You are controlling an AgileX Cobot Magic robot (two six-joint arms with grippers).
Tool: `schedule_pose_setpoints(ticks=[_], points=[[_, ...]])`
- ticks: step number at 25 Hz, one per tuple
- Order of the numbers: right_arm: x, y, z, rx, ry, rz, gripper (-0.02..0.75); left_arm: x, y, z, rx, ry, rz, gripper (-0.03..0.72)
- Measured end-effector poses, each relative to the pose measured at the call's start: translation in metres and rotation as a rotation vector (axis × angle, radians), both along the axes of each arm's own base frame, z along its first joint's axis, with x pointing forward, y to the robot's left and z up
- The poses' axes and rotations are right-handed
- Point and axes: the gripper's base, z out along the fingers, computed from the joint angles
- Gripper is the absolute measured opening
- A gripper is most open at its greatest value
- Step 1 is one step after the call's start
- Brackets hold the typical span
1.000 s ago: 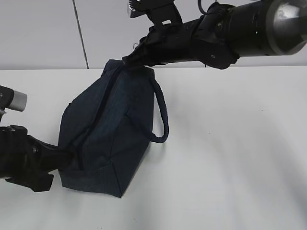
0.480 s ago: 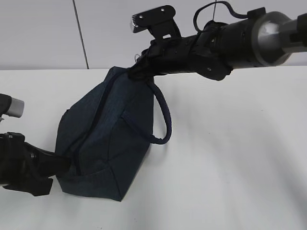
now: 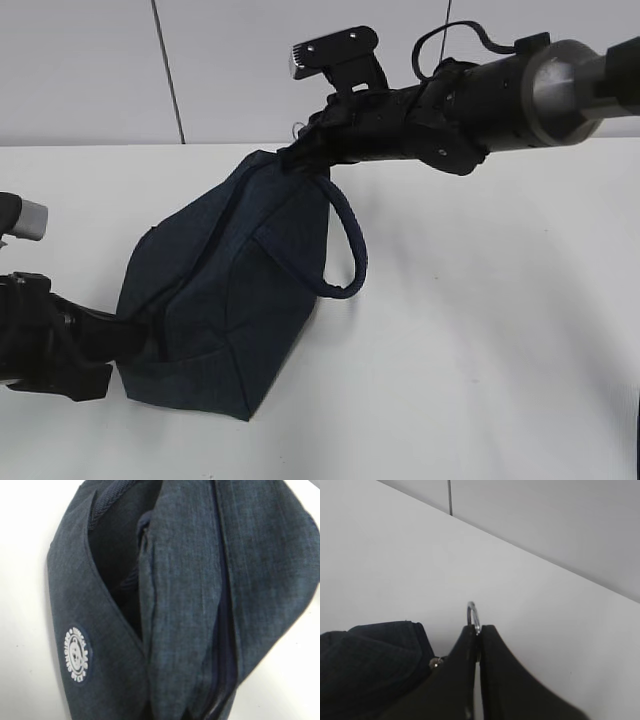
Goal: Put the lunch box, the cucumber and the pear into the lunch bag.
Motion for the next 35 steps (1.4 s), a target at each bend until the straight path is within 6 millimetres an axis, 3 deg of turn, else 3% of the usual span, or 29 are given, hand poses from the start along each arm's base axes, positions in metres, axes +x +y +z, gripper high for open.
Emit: schedule_pose_setpoints(ticks=[11,13,15,17,19,23,29,35], points=[[0.004,-0.002,-0.009,0.017,0.028,-0.023,0.018,0.000,0.000,0.000,-0.005,0.001,0.008,0.009],[0.005,-0.005,-0.010,0.028,0.049,-0.051,0.116,0.000,0.000,0.000,-0.006,0.003,0.008,0.032],[0.008,-0.014,-0.011,0.028,0.076,-0.095,0.314,-0.001,0.000,-0.001,-0.001,0.006,0.002,0.083],[0.007,-0.020,-0.004,0.026,0.077,-0.116,0.477,-0.001,0.000,-0.001,0.002,0.006,-0.002,0.178],[0.005,-0.022,0.008,0.034,0.057,-0.121,0.561,-0.002,0.000,-0.002,0.006,0.007,-0.005,0.274],[-0.001,-0.025,0.034,0.032,0.012,-0.124,0.565,-0.003,0.000,0.002,0.001,-0.008,-0.004,0.380],[-0.015,-0.029,0.054,0.003,0.021,-0.153,0.558,-0.012,0.008,0.029,0.017,-0.156,0.040,0.397],[-0.056,-0.013,0.075,-0.042,0.030,-0.106,0.557,-0.023,0.025,0.059,0.038,-0.307,0.197,0.400]])
